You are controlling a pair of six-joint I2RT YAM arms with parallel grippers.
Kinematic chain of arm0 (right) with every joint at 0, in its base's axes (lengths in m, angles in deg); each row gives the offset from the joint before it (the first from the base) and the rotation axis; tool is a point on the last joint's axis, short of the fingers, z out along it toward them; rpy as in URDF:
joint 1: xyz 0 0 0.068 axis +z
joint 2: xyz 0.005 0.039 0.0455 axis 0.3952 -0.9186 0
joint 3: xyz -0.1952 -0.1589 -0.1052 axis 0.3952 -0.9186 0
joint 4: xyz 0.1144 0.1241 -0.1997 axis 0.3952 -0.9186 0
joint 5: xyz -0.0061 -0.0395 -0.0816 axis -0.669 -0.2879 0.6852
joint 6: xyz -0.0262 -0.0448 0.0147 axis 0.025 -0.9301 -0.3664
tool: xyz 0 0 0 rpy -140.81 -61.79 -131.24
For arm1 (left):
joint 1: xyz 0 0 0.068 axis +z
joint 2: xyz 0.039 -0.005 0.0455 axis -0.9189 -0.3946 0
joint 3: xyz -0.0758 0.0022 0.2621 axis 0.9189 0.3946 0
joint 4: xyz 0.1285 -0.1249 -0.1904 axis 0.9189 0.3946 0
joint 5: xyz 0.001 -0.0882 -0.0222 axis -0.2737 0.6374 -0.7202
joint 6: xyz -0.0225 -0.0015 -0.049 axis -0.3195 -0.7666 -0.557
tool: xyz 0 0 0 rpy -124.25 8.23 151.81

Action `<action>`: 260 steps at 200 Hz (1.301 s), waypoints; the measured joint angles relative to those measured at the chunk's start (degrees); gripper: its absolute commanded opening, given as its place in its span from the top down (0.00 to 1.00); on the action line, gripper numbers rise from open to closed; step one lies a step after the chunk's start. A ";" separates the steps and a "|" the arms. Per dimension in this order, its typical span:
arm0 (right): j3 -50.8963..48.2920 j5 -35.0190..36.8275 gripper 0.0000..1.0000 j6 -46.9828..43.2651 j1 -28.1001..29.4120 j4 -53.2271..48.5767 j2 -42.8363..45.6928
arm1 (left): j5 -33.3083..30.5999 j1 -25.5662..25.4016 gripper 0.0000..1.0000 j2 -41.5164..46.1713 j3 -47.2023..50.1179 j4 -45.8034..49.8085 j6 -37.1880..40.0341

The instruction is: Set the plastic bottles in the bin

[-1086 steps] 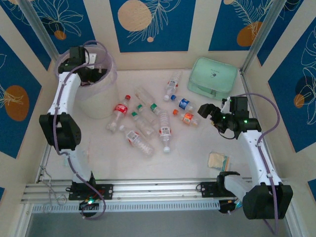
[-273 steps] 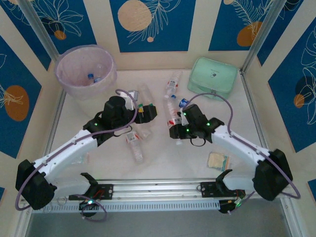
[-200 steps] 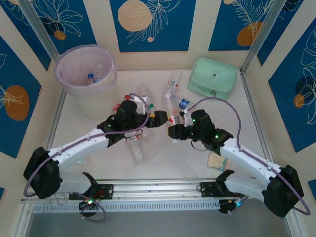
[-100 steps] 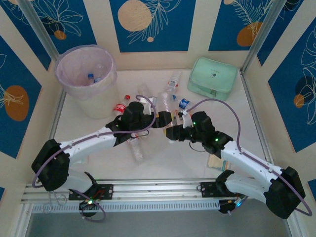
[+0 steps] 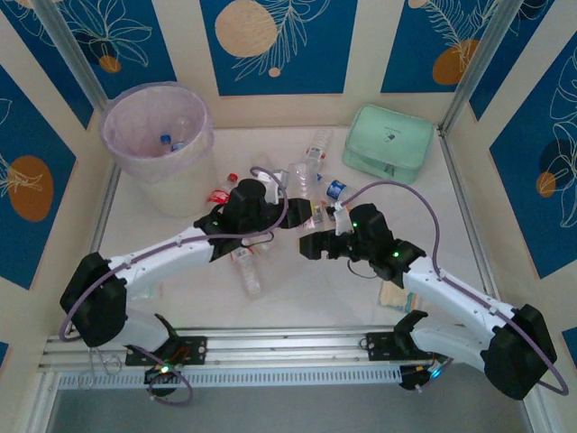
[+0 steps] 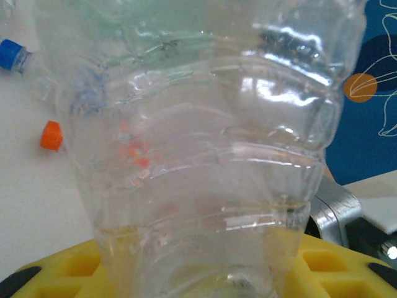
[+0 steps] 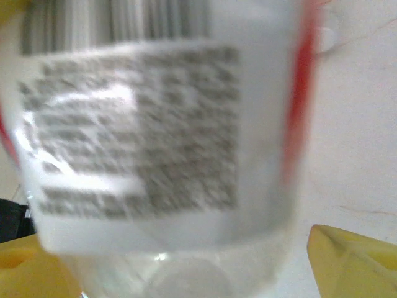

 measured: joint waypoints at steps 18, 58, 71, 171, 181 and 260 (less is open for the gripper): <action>0.00 0.26 0.02 -0.11 -1.99 -2.08 2.49 | 0.07 1.55 0.56 0.11 -3.23 4.22 2.54; -0.28 0.28 0.02 -0.13 -6.56 -6.03 5.55 | -1.44 11.28 0.73 1.66 -17.35 19.41 12.50; -1.01 0.28 0.03 -0.09 -7.10 -7.10 5.73 | -1.64 15.96 0.81 2.49 -22.99 23.76 15.78; -3.34 0.09 0.05 1.64 -8.55 -11.28 5.86 | -3.10 46.84 1.00 -5.40 -54.75 46.64 30.67; -3.34 0.11 0.05 1.64 -8.61 -12.00 5.86 | -3.32 47.25 1.00 -8.50 -57.99 49.13 31.98; -3.37 0.79 0.06 2.71 -8.76 -15.26 5.86 | -6.71 48.61 1.00 -28.81 -69.11 65.44 42.14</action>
